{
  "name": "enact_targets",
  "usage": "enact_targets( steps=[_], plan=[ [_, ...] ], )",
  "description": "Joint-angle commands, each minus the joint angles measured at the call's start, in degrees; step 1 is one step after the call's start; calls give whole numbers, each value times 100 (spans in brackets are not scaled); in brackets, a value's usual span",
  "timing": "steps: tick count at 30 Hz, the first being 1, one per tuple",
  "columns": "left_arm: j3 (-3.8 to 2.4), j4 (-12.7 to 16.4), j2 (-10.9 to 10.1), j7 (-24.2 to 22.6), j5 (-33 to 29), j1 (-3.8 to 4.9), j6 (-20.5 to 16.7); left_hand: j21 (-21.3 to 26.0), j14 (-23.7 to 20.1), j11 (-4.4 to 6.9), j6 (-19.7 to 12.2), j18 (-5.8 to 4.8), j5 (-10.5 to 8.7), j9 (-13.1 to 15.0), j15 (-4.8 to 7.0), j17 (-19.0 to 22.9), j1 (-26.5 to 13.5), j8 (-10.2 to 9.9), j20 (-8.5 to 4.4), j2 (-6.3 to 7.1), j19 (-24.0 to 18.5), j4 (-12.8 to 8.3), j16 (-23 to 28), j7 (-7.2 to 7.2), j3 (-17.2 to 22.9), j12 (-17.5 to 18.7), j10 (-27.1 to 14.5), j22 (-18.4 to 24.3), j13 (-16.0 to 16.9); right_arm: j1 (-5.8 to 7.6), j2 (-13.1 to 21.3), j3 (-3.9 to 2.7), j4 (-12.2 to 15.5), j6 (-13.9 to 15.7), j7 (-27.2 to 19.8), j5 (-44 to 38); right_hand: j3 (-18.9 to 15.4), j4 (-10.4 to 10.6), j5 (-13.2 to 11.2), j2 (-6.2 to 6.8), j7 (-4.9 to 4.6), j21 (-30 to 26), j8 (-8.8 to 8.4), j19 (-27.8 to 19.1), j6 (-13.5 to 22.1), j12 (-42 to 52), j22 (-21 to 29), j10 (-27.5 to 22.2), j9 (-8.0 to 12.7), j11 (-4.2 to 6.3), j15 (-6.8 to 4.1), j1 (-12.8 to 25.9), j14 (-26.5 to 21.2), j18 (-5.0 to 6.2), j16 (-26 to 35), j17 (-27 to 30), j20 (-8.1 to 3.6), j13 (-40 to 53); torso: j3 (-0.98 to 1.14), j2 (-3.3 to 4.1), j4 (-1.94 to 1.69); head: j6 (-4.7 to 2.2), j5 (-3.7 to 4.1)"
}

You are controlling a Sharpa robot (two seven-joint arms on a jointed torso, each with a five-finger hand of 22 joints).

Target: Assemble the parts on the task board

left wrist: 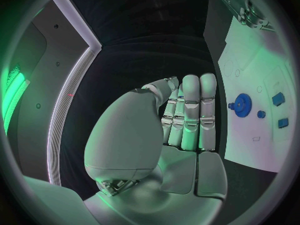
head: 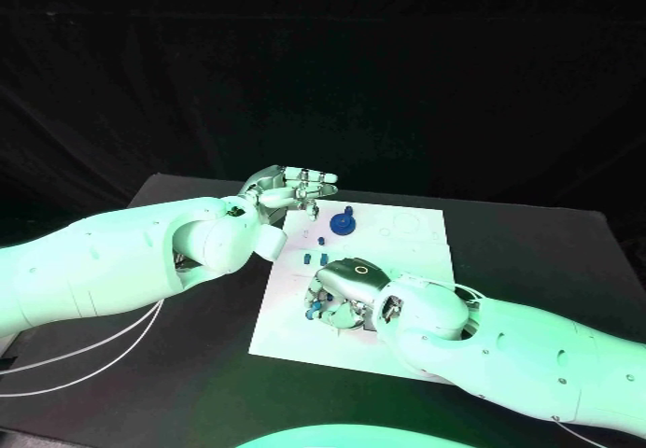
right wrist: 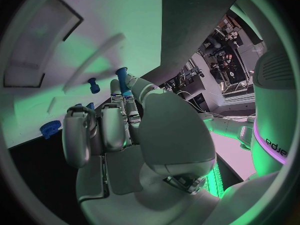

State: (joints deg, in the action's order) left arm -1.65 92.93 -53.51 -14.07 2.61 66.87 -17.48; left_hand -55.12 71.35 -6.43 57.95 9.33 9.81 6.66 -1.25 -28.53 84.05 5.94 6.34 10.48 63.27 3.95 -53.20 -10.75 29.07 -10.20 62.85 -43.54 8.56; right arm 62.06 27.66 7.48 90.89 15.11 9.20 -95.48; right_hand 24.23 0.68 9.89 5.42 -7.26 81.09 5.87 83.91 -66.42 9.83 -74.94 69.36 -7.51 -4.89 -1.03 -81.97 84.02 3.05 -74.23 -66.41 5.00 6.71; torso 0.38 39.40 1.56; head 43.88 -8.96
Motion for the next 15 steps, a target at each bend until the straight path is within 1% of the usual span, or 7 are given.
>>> enact_targets(
  steps=[1, 5, 6, 7, 11, 13, 15],
  plan=[
    [-4, 16, 10, -21, 16, 3, 96, 17, -32, -11, -31, 67, 3, -6, -18, 5, -24, 9, 7, -14, -34, -8, -29, -4, -39, -35, -44, 5, 5, -9, -42, 8, -3, -129, 159, -249, 167, -128, 17, 0, -28, -26, -21, 140, 17, 6, -1103, 145, -5, 157, -16, 3, 177, -85, -13, 18, -17, 11, 0, 2, -5, -25, 3],
    [-3, 14, 14, -17, 16, 3, 98, 17, -32, -11, -31, 67, 3, -6, -18, 5, -24, 9, 7, -14, -34, -8, -29, -4, -39, -35, -44, 5, 5, -14, -82, 15, -6, -113, 161, -264, 163, -123, 21, 41, -48, -65, -67, 120, 82, -54, -1090, 88, 6, 135, 1, 83, 169, -77, -2, 41, -5, 7, 1, -7, -6, -13, 0],
    [-3, 14, 15, -17, 16, 3, 98, 17, -32, -11, -31, 67, 3, -6, -18, 5, -24, 9, 7, -14, -34, -8, -29, -4, -39, -35, -44, 5, 5, -16, -91, 17, -7, -102, 160, -262, 153, -103, 33, 67, -67, -94, -96, 105, 126, -100, -1079, 26, 16, 115, 19, 139, 166, -71, 2, 49, 4, -5, -1, -6, 0, -9, -4],
    [-3, 14, 15, -17, 16, 3, 98, 17, -32, -11, -31, 67, 3, -6, -18, 5, -24, 9, 7, -14, -34, -8, -29, -4, -39, -35, -44, 5, 5, -18, -97, 19, -8, -88, 155, -257, 134, -74, 60, 103, -89, -129, -124, 87, 171, -156, -1066, -55, 27, 91, 42, 208, 163, -64, 6, 59, 17, -24, -2, -6, 4, -11, -6],
    [-3, 10, 16, -16, 16, 3, 96, 17, -32, -11, -31, 67, 3, -6, -18, 5, -24, 9, 7, -14, -34, -8, -29, -4, -39, -35, -44, 5, 5, -25, -107, 25, -3, -8, 117, -227, -9, 50, 243, 325, -192, -324, -236, -13, 427, -362, -989, -395, 90, -38, 147, 518, 121, -25, 89, 192, 97, -103, -5, -9, 11, -21, -5],
    [-3, 8, 16, -13, 16, 3, 98, 17, -32, -11, -31, 67, 3, -6, -18, 5, -24, 9, 7, -14, -34, -8, -29, -4, -39, -35, -44, 5, 5, -27, -104, 26, 3, 42, 106, -213, -73, 78, 263, 388, -214, -426, -235, -65, 521, -411, -948, -531, 117, -81, 177, 592, 91, -3, 142, 272, 130, -129, -2, -7, 8, -25, -3],
    [-3, 7, 17, -10, 16, 3, 101, 17, -32, -11, -31, 67, 3, -6, -18, 5, -24, 9, 7, -14, -34, -8, -29, -4, -39, -35, -44, 5, 5, -31, -96, 28, 14, 92, 104, -207, -128, 88, 275, 416, -236, -566, -233, -135, 596, -436, -890, -651, 140, -110, 202, 625, 49, 29, 223, 388, 159, -149, 0, -5, 6, -30, 0]
  ],
)
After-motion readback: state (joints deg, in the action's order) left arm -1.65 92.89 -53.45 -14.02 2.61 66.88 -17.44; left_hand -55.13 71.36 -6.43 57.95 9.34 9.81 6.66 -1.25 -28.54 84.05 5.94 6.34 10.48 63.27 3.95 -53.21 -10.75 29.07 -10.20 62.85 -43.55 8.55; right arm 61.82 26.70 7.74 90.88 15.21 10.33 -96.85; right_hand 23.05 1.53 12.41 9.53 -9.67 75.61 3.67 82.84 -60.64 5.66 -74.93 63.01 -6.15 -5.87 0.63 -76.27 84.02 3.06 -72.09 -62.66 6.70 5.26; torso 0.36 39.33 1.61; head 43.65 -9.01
